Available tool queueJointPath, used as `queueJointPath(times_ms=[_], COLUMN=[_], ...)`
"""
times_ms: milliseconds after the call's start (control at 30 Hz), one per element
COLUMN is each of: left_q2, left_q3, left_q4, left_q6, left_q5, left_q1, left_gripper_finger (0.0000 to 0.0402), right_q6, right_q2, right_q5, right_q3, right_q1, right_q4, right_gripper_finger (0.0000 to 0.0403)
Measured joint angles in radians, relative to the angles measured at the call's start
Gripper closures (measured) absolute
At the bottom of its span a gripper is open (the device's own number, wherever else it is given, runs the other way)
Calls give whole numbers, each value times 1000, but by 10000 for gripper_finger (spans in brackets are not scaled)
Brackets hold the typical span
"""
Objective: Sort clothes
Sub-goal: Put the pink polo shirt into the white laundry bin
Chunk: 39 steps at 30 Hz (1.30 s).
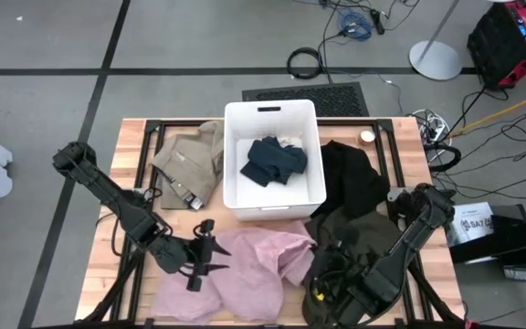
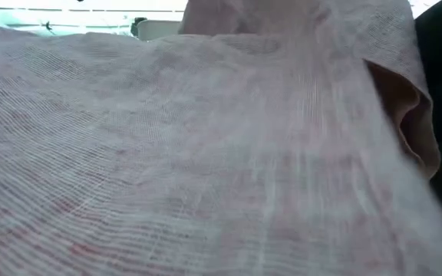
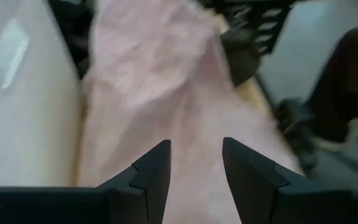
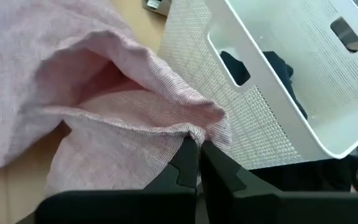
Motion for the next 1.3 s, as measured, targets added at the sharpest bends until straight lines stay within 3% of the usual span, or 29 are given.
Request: queueJointPath(times_ms=[200,400,500,667,767,900,1133,1300], left_q2=[43,156,220,289,300,327,453,536], left_q3=[1,1,24,109,176,276,478,557], left_q4=[251,523,561,520,395,207,-11,-122], left_q6=[-6,-193,-213,-257,-259,-240,-211,-216], left_q5=[38,34,22,-49,-65,-162,-223,-254], left_q1=[20,88,107,138,151,142,133,133], left_gripper_finger=[247,247,247,247,247,247,247,247], right_q6=[22,30,24,12,1,-2,-5,-6], right_q2=[0,0,0,0,0,0,0,0], right_q5=[0,-1,0,0,0,-1,-1,-2], right_q3=[0,0,0,0,0,0,0,0], right_q1=[-7,-21,-27,-35,-38,-38,-39,-40], right_q4=[2,10,15,15,17,19,29,33], right_gripper_finger=[403,403,403,403,403,403,402,402])
